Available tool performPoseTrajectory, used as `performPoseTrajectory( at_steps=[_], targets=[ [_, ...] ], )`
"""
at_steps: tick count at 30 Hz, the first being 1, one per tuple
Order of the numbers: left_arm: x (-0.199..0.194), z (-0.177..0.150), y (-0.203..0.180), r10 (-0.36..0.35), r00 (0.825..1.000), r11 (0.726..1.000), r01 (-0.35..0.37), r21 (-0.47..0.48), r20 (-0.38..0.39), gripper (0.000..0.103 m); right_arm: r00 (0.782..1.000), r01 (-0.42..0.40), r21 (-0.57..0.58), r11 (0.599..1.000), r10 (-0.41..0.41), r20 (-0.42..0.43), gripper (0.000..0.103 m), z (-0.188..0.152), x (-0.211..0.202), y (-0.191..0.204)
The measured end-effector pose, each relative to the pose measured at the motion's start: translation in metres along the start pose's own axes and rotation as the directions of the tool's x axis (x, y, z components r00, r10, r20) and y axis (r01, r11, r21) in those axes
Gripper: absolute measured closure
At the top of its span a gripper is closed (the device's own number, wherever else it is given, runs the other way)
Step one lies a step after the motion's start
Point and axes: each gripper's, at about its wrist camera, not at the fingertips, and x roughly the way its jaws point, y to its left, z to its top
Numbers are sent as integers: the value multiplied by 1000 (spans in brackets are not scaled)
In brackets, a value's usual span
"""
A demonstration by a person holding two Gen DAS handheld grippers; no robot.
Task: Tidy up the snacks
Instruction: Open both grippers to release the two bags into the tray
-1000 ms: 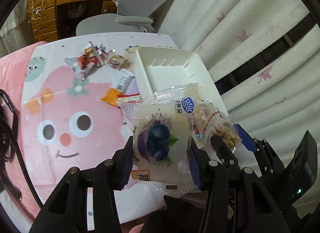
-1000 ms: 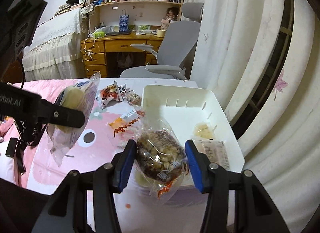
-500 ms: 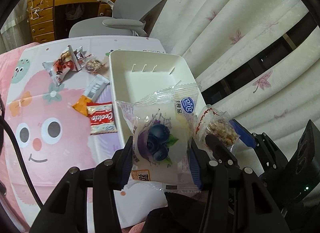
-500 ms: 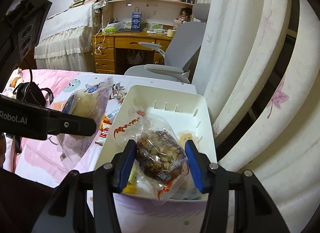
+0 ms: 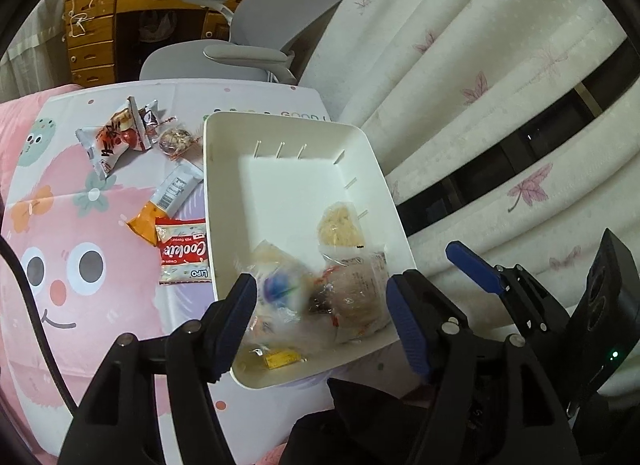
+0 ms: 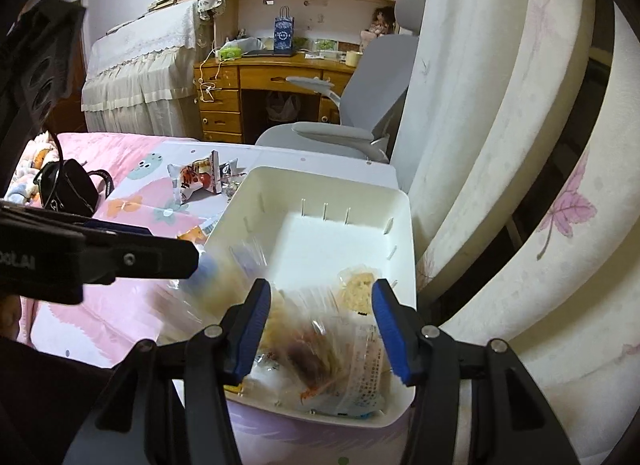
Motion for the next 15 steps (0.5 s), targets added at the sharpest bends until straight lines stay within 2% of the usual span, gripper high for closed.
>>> performPoseTrajectory(
  at_steps=[15],
  targets=[
    [-10, -12, 24, 70, 997, 997, -71, -33, -26, 34, 996, -63, 18, 998, 64, -56, 50, -1, 14, 10]
  ],
)
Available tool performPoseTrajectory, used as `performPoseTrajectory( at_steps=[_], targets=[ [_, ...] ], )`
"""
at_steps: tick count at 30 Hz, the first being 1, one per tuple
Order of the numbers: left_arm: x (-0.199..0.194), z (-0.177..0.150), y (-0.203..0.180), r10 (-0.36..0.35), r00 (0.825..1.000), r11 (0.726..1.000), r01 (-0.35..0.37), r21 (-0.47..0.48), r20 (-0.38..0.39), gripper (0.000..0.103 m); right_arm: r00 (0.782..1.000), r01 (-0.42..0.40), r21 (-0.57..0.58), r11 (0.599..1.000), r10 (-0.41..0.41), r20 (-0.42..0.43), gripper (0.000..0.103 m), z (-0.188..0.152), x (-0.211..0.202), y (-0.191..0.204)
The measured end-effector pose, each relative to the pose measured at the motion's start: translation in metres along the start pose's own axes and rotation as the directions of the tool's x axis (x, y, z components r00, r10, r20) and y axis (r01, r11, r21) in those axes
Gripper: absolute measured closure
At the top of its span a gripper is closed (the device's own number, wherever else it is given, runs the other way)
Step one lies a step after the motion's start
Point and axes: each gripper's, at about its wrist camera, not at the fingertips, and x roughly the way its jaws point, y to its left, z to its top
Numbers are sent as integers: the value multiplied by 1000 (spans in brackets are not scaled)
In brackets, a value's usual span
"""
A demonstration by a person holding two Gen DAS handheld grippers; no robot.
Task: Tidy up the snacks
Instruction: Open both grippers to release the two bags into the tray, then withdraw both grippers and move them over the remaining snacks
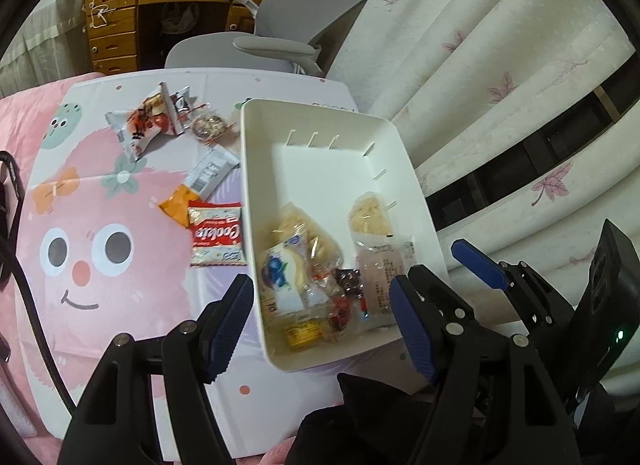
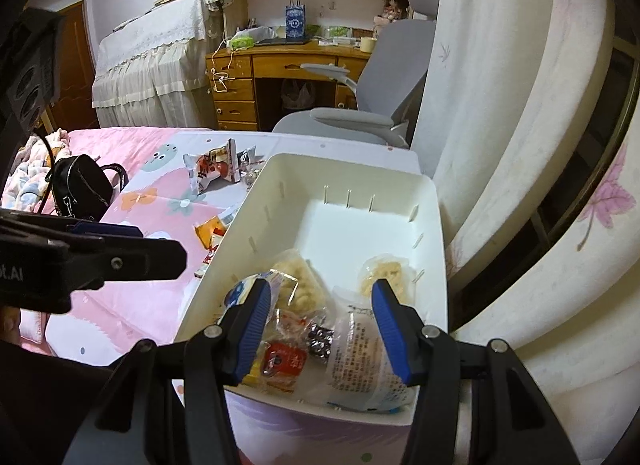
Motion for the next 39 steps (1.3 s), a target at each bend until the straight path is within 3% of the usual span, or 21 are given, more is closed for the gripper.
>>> performPoseTrajectory(
  at_steps=[12, 26, 31, 37, 39],
  targets=[
    [-37, -17, 56, 13, 999, 1000, -12, 14, -32, 34, 993, -16, 200, 980, 39, -114, 50, -7, 13, 25],
    [-78, -28, 131, 12, 998, 996, -6, 86, -67, 34, 981, 22, 420, 907, 62, -185, 50, -25, 16, 87],
    [-88, -27, 160, 29, 997, 990, -19, 140, -74, 34, 969, 22, 572, 820, 122, -213, 50, -34, 23, 96],
    [-94, -14, 192, 49, 996, 983, -33, 182, -81, 34, 948, 34, 752, 658, 218, -233, 50, -43, 39, 113],
    [-94, -6, 201, 55, 995, 981, -39, 190, -80, 34, 940, 48, 781, 623, 236, -246, 50, -43, 43, 119]
  ],
)
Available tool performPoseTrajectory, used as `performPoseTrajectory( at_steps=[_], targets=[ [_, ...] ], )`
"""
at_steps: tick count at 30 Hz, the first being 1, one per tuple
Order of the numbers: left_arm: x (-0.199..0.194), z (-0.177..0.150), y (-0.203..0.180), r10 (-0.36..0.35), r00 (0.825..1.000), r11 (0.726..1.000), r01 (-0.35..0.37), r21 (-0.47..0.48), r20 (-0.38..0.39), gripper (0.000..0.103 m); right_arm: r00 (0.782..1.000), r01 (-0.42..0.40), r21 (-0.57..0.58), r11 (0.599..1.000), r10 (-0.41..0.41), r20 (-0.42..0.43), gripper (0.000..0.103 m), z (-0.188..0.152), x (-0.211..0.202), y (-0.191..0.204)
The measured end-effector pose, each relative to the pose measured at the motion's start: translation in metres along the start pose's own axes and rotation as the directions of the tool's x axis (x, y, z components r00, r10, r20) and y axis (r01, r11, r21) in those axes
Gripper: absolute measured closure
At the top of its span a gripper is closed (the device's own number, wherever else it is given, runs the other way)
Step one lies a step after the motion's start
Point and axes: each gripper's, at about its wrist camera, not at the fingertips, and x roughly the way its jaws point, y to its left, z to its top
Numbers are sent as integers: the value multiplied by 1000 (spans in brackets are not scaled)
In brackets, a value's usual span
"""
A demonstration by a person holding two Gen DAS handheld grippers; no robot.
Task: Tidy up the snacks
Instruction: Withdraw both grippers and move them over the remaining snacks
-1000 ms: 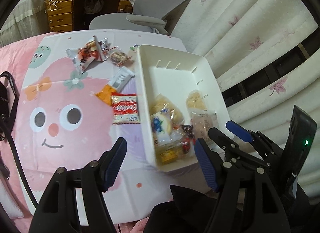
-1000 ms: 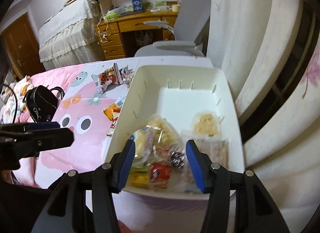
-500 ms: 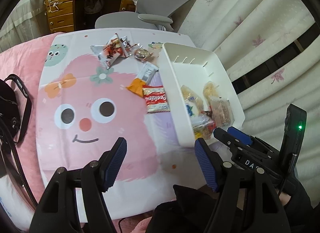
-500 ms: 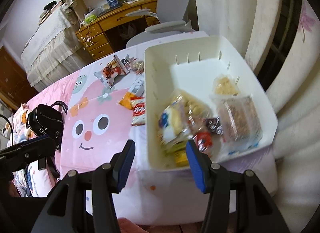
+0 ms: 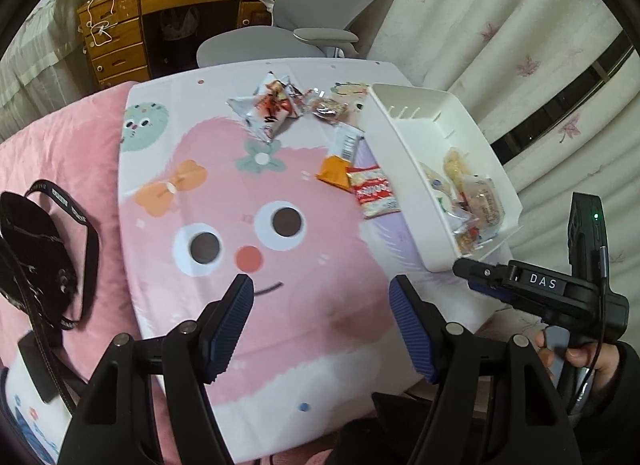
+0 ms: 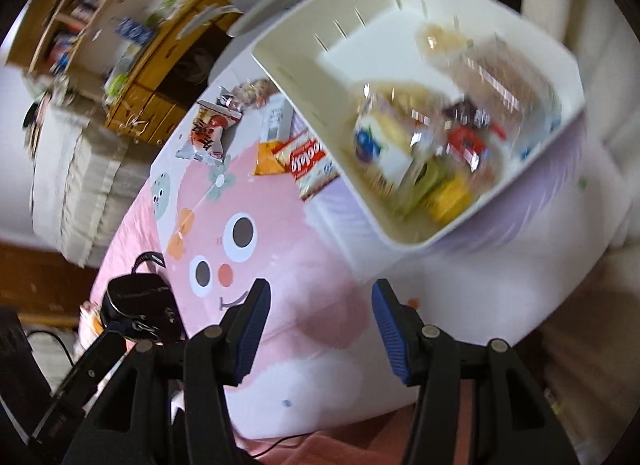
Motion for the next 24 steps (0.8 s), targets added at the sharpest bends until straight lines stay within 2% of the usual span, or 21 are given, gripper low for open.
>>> performPoseTrajectory(
  at_steps=[6, 11, 19, 24],
  targets=[
    [9, 26, 24, 21, 1000, 1000, -21, -12, -19, 32, 995, 50, 196, 979, -31, -99, 50, 0, 26, 6],
    [29, 50, 39, 30, 997, 999, -33, -32, -76, 32, 991, 56, 353, 934, -8, -136, 50, 8, 49, 8],
    [51, 101, 42, 82, 992, 996, -79, 27, -94, 29, 997, 31, 516, 856, 7, -72, 49, 33, 70, 21],
    [71, 142, 40, 103, 988, 994, -96, 60, -111, 29, 999, 47, 602, 797, -39, -27, 49, 50, 81, 21]
  ],
)
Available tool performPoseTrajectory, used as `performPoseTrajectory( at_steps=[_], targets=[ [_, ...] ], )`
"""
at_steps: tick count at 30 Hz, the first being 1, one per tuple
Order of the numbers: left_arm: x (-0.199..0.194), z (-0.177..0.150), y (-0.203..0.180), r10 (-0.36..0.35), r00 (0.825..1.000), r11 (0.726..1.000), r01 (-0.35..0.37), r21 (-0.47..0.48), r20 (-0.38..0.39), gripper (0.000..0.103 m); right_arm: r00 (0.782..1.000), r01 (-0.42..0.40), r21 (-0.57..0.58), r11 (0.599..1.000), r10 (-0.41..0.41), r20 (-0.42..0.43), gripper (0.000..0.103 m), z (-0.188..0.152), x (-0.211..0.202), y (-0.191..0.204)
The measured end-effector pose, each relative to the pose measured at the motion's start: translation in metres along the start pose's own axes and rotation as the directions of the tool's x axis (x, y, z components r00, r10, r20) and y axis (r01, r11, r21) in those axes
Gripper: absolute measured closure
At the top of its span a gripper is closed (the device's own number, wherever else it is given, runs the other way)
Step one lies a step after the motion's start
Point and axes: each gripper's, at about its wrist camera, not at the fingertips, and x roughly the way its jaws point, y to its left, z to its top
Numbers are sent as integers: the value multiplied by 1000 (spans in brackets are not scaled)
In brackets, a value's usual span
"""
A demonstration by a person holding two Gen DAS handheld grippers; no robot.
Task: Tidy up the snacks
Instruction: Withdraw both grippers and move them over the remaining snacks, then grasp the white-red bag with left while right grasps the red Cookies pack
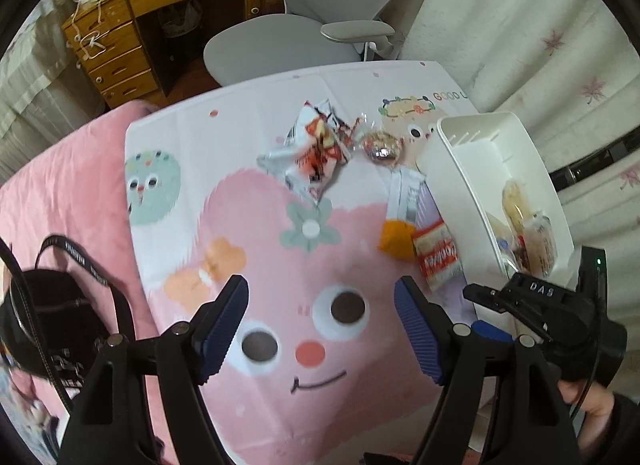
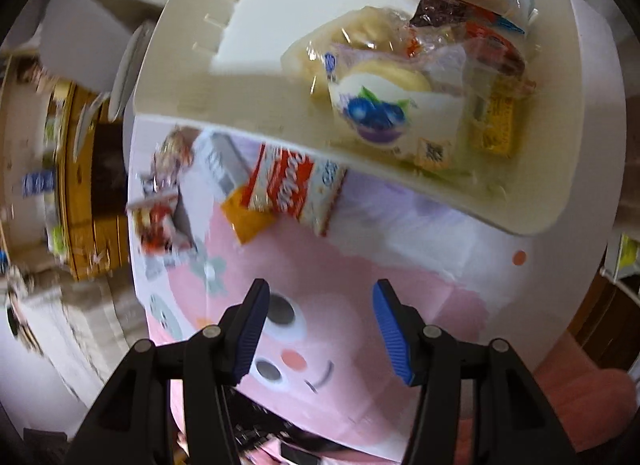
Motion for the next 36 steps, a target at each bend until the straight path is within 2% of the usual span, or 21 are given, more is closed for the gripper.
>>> performPoseTrajectory(
  at_steps=[4, 8, 14, 19, 25, 31, 36],
  targets=[
    [17, 30, -3, 19, 1000, 999, -18, 28, -10, 29, 997, 33, 34, 999, -36, 70, 48, 11, 7, 9],
    [40, 61, -8, 23, 1000, 999, -23, 49, -14, 29, 991, 21, 43, 999, -27, 132, 40, 22, 15, 16],
    [84, 93, -10, 22, 1000, 997, -22, 69, 3, 29, 986, 67, 42, 997, -72, 151, 34, 34, 36, 26],
    [113, 103, -12, 27, 999, 995, -29, 91, 19, 29, 982, 110, 30, 993, -113, 151, 31, 36, 53, 34],
    [140, 107, -5, 39, 999, 995, -41, 87, 29, 29, 964, 158, -17, 987, -150, 219, 26, 39, 63, 49],
    [160, 110, 0, 37, 999, 997, -39, 72, 29, 29, 956, 210, -30, 977, -198, 217, 23, 39, 75, 56],
    [172, 112, 3, 44, 999, 997, -45, 66, 22, 29, 943, 264, -68, 962, -243, 227, 15, 40, 83, 70]
  ],
)
